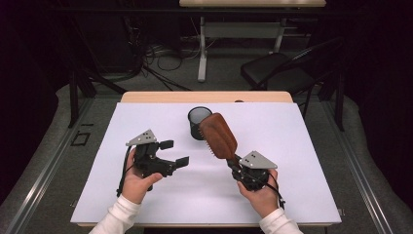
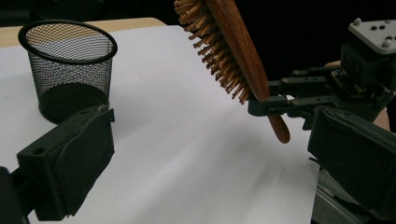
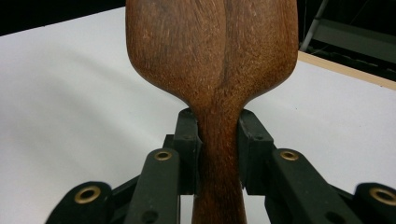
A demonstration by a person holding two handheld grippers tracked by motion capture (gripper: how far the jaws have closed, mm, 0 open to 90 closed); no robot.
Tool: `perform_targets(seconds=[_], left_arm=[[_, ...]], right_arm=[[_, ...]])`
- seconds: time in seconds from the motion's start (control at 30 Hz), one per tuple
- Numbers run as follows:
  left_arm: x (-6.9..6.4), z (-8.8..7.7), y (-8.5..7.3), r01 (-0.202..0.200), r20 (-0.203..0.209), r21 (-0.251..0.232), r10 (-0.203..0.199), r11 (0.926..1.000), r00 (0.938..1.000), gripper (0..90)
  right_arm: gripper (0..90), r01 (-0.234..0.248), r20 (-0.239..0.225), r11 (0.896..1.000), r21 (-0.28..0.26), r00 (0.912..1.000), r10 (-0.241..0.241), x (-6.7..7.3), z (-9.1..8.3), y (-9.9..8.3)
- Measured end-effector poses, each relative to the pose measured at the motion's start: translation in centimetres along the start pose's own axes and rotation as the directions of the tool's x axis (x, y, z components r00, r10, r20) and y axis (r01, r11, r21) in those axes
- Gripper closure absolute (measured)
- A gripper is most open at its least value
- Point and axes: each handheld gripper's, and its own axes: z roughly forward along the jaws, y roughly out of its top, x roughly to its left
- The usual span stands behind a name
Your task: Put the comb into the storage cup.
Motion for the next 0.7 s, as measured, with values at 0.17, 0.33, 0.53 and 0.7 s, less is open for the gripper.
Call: perform_targets(seconds=[0.17, 0.33, 0.53, 0.7], left_arm=[[0.4, 0.4, 0.5, 0.035, 0.002, -0.014, -0.035, 0.9993, 0.9994, 0.5], [0.6, 1.0, 0.9, 0.055, -0.013, 0.001, -0.055, 0.9985, 0.9984, 0.6], [0.8, 1.9, 1.2, 0.074, -0.011, 0.024, -0.074, 0.997, 0.9972, 0.7], [0.8, 2.7, 1.4, 0.087, -0.003, 0.049, -0.087, 0.995, 0.9962, 0.9]], right_arm=[[72.4, 0.003, 0.002, 1.0, -0.004, 1.0, -0.003, 0.0, 0.0, 0.0], [72.4, 0.005, 0.003, 1.0, -0.006, 1.0, -0.005, 0.1, 0.0, 0.0], [72.4, 0.008, 0.0, 1.0, -0.003, 1.0, -0.008, 0.2, 0.1, 0.0], [72.4, 0.011, 0.0, 1.0, -0.007, 0.9999, -0.011, 0.2, 0.0, 0.0]])
